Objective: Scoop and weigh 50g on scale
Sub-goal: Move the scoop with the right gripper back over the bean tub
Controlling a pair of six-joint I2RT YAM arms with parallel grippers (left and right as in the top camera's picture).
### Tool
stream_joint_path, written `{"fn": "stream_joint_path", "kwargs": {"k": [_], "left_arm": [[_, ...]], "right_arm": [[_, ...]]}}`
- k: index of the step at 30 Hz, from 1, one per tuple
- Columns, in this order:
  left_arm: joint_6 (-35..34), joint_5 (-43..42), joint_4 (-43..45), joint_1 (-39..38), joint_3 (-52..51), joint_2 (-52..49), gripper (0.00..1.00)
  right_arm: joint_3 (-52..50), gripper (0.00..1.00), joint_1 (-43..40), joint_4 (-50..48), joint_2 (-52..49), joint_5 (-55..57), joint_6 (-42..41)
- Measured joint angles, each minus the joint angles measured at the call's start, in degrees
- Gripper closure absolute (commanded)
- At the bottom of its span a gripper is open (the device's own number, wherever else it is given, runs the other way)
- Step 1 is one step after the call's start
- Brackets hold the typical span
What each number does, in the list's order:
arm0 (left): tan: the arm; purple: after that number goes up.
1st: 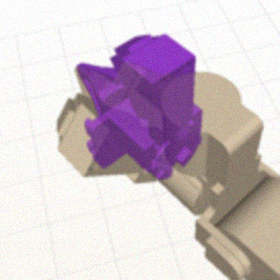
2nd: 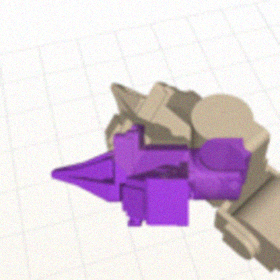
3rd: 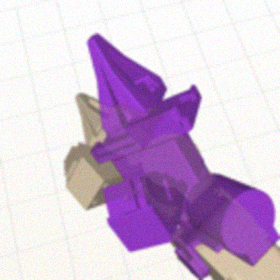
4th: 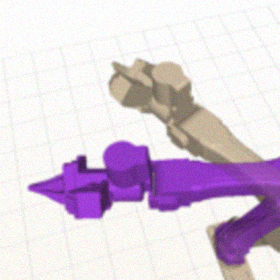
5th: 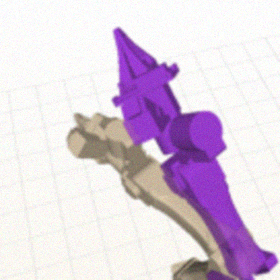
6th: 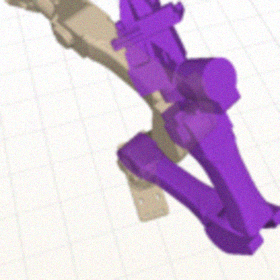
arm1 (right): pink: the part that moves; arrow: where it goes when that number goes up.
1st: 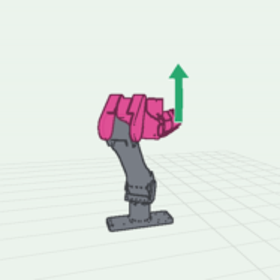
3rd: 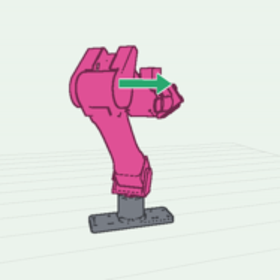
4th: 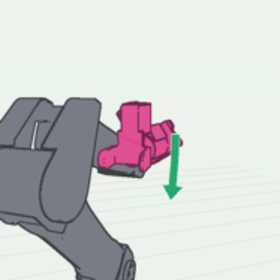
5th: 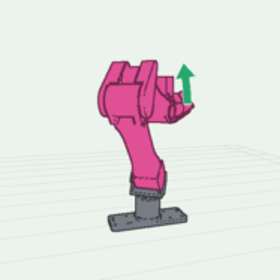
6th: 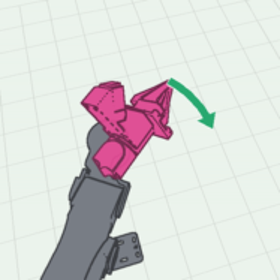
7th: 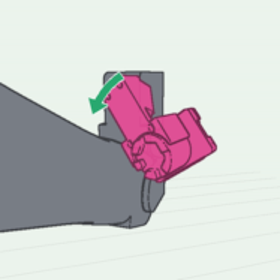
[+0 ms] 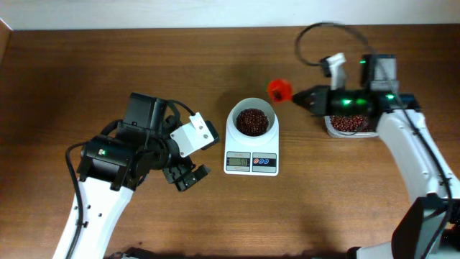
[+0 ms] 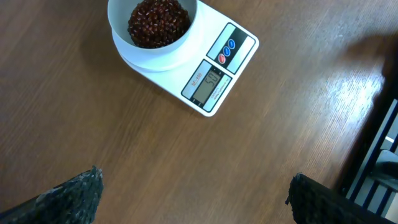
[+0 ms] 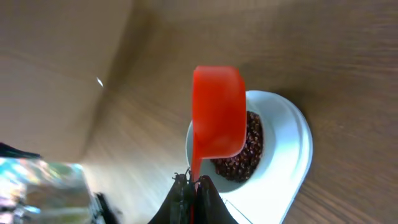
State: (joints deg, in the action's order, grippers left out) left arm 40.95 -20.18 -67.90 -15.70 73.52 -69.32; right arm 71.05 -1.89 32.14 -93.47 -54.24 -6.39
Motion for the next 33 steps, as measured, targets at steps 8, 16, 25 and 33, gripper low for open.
{"fn": "stream_joint_path", "kwargs": {"k": [8, 16, 25, 33], "left_arm": [[0.0, 0.0, 0.0, 0.0, 0.0, 0.0, 0.01], [0.0, 0.0, 0.0, 0.0, 0.0, 0.0, 0.01], [0.0, 0.0, 0.0, 0.0, 0.0, 0.0, 0.01], [0.0, 0.0, 0.0, 0.0, 0.0, 0.0, 0.01]], "right_arm": [[0.0, 0.96, -10.8, 3.2, 0.0, -6.0, -0.6], [0.3, 0.96, -21.0, 15.4, 0.0, -4.1, 9.8], [0.3, 0.96, -27.5, 25.1, 0.0, 5.6, 22.4], [0.3, 0.96, -25.9, 21.6, 0.1, 20.2, 24.6]]}}
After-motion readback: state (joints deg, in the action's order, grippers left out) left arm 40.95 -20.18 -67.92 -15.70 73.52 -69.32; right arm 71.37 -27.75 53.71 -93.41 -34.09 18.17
